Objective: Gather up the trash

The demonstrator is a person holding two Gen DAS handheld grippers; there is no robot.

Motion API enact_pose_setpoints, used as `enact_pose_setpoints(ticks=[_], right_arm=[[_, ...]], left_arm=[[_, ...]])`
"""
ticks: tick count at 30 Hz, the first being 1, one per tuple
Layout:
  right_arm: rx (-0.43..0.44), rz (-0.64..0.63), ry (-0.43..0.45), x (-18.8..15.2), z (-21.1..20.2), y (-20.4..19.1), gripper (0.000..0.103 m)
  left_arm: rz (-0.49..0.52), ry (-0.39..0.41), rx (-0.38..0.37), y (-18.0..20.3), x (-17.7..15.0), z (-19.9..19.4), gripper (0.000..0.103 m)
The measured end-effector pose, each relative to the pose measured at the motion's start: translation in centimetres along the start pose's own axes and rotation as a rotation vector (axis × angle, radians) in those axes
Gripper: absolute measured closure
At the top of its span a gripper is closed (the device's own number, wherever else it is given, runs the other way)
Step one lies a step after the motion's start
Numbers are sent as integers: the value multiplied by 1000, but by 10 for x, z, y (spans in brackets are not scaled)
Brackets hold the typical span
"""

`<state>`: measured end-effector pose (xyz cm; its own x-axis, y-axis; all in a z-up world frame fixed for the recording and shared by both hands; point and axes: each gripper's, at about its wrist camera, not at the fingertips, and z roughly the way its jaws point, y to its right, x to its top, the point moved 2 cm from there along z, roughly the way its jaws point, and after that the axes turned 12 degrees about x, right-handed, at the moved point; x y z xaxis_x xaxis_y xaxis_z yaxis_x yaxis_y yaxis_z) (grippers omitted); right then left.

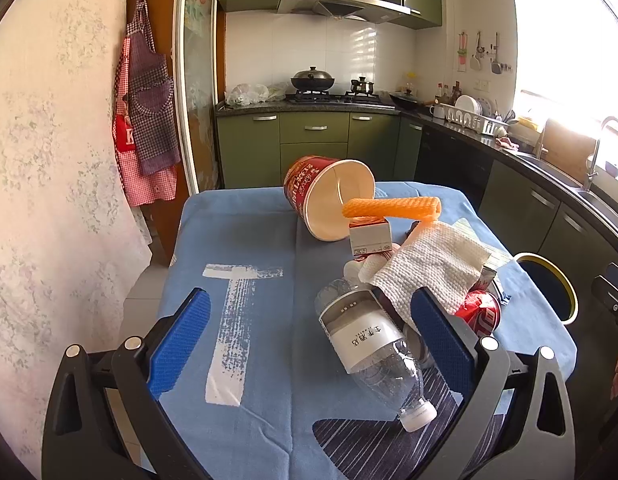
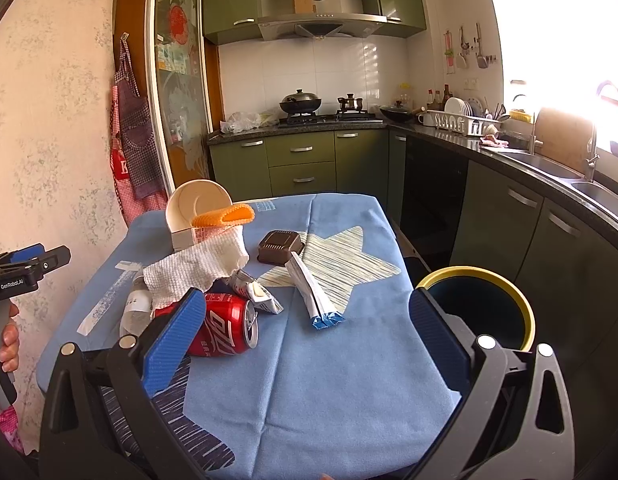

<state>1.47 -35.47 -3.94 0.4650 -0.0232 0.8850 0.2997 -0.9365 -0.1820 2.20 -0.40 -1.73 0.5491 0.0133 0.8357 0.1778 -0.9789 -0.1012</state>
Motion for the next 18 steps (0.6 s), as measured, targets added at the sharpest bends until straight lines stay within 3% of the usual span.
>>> enact_pose_setpoints(ticks=[18], right_arm=[[1, 5, -8, -1, 3, -1, 6]], left_arm=[[5, -7, -6, 0, 0, 2, 4]])
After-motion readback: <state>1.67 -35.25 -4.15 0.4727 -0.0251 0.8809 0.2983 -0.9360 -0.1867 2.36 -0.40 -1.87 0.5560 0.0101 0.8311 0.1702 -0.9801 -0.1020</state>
